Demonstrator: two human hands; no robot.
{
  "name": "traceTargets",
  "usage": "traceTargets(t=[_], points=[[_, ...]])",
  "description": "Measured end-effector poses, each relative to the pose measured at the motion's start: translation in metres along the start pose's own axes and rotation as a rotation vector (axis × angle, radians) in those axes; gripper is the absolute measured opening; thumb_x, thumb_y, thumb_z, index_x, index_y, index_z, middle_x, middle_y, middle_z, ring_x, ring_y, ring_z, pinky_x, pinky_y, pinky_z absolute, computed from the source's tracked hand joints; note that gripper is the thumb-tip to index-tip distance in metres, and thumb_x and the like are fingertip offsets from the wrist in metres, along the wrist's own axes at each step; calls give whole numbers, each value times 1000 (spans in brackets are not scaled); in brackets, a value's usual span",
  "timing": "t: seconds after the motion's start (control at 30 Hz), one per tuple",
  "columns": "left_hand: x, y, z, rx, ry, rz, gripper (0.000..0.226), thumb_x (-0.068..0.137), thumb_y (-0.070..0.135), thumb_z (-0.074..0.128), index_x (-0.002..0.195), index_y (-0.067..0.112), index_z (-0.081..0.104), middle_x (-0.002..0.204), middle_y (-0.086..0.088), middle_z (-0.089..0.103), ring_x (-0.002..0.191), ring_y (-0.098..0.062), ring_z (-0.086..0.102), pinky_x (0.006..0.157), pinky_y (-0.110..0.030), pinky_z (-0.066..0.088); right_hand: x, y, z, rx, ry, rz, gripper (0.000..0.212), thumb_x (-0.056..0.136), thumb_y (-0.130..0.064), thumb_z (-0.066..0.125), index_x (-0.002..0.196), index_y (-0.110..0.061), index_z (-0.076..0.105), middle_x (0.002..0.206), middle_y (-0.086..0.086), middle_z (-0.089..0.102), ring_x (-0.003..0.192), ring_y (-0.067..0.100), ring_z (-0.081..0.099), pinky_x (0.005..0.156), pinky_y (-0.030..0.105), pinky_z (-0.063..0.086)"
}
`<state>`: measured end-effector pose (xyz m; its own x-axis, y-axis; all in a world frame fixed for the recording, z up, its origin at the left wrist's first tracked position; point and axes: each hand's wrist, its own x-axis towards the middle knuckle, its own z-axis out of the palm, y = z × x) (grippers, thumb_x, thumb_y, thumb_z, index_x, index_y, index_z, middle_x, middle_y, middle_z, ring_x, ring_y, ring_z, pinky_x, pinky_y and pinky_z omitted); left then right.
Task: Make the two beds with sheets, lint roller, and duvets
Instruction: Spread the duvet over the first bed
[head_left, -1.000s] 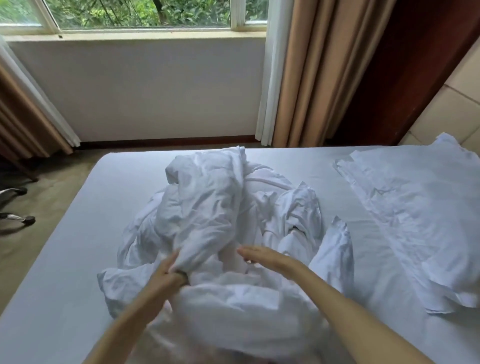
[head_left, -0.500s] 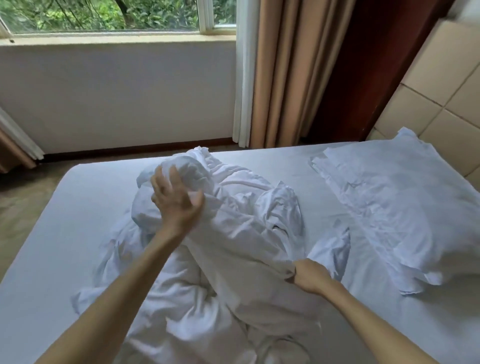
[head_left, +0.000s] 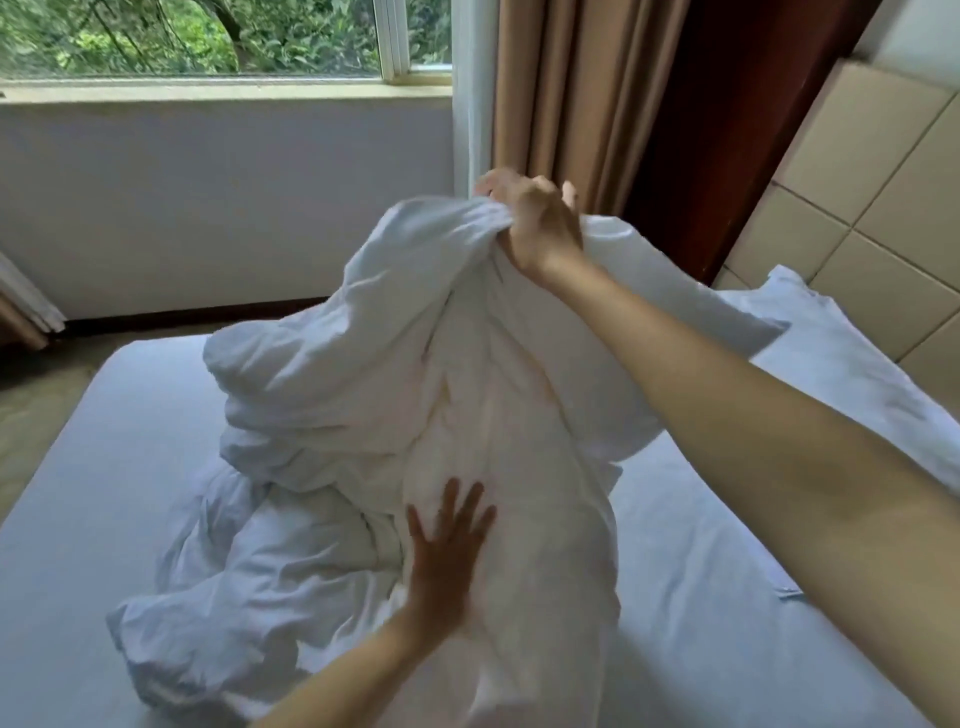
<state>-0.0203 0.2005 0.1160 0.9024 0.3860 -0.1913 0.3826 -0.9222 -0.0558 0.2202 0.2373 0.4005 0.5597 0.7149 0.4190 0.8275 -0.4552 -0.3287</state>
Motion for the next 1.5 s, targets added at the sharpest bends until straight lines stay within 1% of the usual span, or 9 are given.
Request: traceTargets(t=[0.23, 0.4, 0.53, 0.7, 0.87, 1.0, 1.23, 1.4, 1.5], points=[[25, -81, -7, -117, -333, -439, 96, 84, 57, 52, 152, 16, -1, 159, -5, -9, 147, -25, -6, 105, -73, 6, -131, 95, 75, -161, -545, 178, 103, 79, -32, 70, 148, -43, -7, 157, 1, -20, 143, 24, -22, 110, 62, 1], [1, -16, 35, -141, -22, -3, 74, 67, 55, 47, 125, 10, 53, 135, -19, 51, 137, -38, 24, 97, -71, 25, -285, 173, 140, 48, -759, 984, 110, 73, -47, 71, 151, -20, -2, 155, 22, 8, 142, 39, 14, 112, 52, 23], [-30, 41, 81, -69, -382, 128, 121, 21, 75, 66, 125, 13, 56, 128, -26, 52, 123, -43, 44, 103, -64, 8, -415, 240, 232, 314, -995, 1146, 136, 20, -72, 72, 137, -12, 42, 134, 9, 54, 123, 26, 51, 102, 39, 43], [-16, 42, 80, -108, -217, 64, 25, 48, 33, 78, 68, 26, 65, 53, -2, 63, 52, -19, 65, 80, -30, 46, -428, 182, 222, 666, -884, 1267, 131, 38, -68, 83, 142, -9, 30, 143, 12, 44, 129, 26, 46, 107, 35, 38], [29, 19, -8, -589, 191, -443, 39, 90, 26, 38, 120, 16, 60, 110, -18, 66, 102, -37, 60, 78, -37, 45, -403, 164, 209, 1332, -811, 1785, 67, 76, -63, 62, 123, -16, 56, 117, 12, 63, 99, 27, 60, 77, 39, 47], [83, -35, -76, -790, 536, -548, 22, 94, 14, 46, 102, 3, 64, 106, -23, 65, 101, -37, 59, 83, -38, 42, -303, 140, 182, 1533, -566, 1453, 11, 91, -9, 54, 98, -4, 62, 76, 8, 73, 67, 17, 70, 60, 28, 57], [69, -30, -145, -907, 931, -581, 31, 85, 36, 52, 107, 15, 54, 106, -8, 57, 99, -27, 56, 91, -42, 46, -116, 87, 27, 1766, -290, 842, 20, 97, -7, 46, 80, -5, 57, 61, 3, 64, 53, 11, 63, 54, 19, 54], [31, 42, -143, -1089, 621, -359, 71, 66, 70, 66, 112, 18, 52, 101, 6, 57, 92, -9, 56, 83, -22, 45, -81, 20, -9, 1625, -667, 531, 21, 98, -27, 45, 83, -14, 52, 79, 6, 58, 72, 15, 58, 68, 21, 52], [56, 10, -148, -1398, 590, -624, 39, 85, 42, 65, 109, 12, 57, 98, -3, 64, 87, -18, 59, 75, -24, 46, -83, -7, -3, 1412, -833, 413, 35, 98, -39, 43, 102, -9, 61, 97, 11, 68, 85, 16, 62, 78, 26, 51]])
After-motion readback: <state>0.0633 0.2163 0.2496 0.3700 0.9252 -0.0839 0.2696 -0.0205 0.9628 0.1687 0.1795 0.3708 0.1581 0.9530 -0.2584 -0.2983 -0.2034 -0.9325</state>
